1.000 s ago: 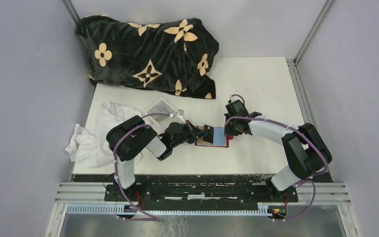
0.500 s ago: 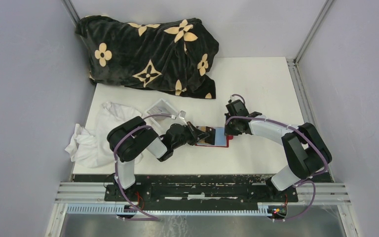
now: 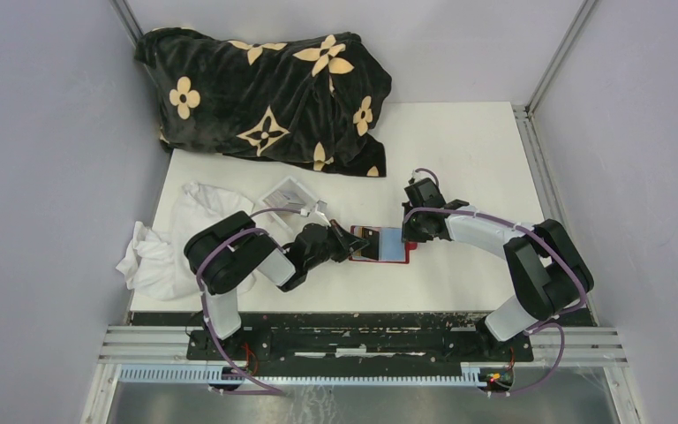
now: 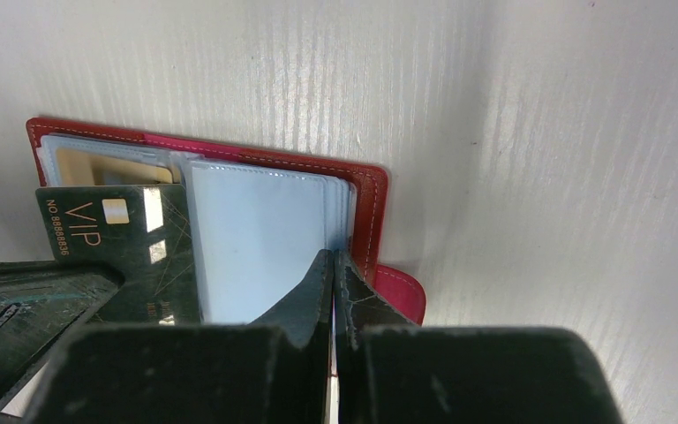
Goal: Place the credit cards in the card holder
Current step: Insert the credit card into the card holder.
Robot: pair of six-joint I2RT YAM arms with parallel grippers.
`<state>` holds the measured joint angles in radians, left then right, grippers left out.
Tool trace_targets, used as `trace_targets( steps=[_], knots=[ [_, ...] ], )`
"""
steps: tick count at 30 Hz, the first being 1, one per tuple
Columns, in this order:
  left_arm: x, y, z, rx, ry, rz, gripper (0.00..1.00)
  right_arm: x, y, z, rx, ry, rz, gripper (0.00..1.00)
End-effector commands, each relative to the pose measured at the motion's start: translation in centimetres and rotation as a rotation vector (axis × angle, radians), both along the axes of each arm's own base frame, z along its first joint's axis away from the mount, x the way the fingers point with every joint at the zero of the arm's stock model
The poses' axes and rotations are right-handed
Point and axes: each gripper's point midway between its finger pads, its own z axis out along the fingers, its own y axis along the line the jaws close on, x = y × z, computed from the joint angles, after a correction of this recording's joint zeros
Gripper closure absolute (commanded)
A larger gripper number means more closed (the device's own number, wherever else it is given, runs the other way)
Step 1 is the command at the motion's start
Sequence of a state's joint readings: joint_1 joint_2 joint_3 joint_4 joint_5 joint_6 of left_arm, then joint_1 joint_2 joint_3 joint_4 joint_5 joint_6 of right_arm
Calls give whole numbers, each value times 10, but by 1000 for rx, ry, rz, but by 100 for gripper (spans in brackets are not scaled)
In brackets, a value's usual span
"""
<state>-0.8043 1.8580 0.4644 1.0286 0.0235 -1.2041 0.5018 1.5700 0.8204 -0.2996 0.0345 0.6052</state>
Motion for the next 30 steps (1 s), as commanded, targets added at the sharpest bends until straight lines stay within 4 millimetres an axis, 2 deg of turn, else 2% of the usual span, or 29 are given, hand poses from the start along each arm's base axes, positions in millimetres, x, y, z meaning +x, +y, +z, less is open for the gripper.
trace_targets(
  steps=[1, 10, 30],
  knots=[
    [4, -1, 5, -12, -27, 12, 97, 6, 0, 0, -1, -13, -13, 99],
    [2, -12, 14, -84, -43, -22, 97, 5, -1, -1, -1, -11, -16, 99],
    [-1, -15, 17, -134, -59, -22, 97, 4, -2, -4, -3, -6, -18, 99]
  ],
)
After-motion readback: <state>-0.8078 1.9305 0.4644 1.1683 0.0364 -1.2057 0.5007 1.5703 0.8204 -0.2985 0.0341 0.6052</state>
